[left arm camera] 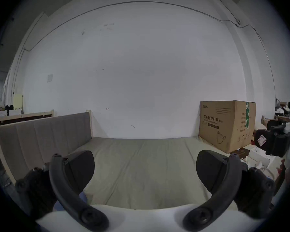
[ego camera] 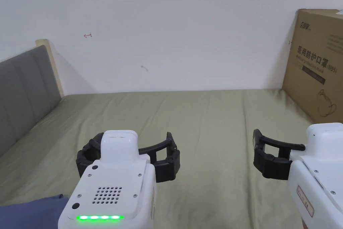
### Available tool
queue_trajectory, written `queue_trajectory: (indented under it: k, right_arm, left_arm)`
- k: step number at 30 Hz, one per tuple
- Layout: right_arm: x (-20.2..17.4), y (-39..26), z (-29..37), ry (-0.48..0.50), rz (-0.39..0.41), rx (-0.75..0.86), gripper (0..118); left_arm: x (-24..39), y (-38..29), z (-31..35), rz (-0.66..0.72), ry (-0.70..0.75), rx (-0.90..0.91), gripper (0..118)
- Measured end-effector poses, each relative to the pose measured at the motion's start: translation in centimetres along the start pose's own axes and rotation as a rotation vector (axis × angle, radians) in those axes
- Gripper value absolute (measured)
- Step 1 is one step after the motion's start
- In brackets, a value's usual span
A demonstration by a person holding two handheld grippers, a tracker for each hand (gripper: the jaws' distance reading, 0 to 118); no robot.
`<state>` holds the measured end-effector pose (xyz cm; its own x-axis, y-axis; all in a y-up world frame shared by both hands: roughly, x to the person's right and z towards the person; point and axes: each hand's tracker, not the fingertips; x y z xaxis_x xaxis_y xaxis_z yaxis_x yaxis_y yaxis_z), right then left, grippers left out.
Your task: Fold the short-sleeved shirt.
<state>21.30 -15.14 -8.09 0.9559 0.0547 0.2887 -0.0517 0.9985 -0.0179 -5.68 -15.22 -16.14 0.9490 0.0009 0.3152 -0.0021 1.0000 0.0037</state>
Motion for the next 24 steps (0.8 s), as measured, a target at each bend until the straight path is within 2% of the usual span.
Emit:
queue_trajectory:
  k: [5,11,15,24]
  right_arm:
    - [-0.1,0.3,-0.4,0.006,-0.007,-0.010,118]
    - [-0.3,0.3,-0.9,0.012,-0.015,-0.028,118]
    - [-0.5,0.0,-1.0,0.015,-0.018,-0.048,118]
    - [-0.2,-0.2,-1.1,0.024,-0.021,-0.065,118]
  left_arm:
    - [-0.3,0.3,-0.1,0.025,-0.017,0.003,118]
    - [0.4,0.6,-1.0,-0.050,0.076,-0.004,118]
    - [-0.2,0.5,-1.1,0.016,-0.013,-0.024,118]
    - [-0.7,1.3,-1.5,0.070,-0.038,-0.056,118]
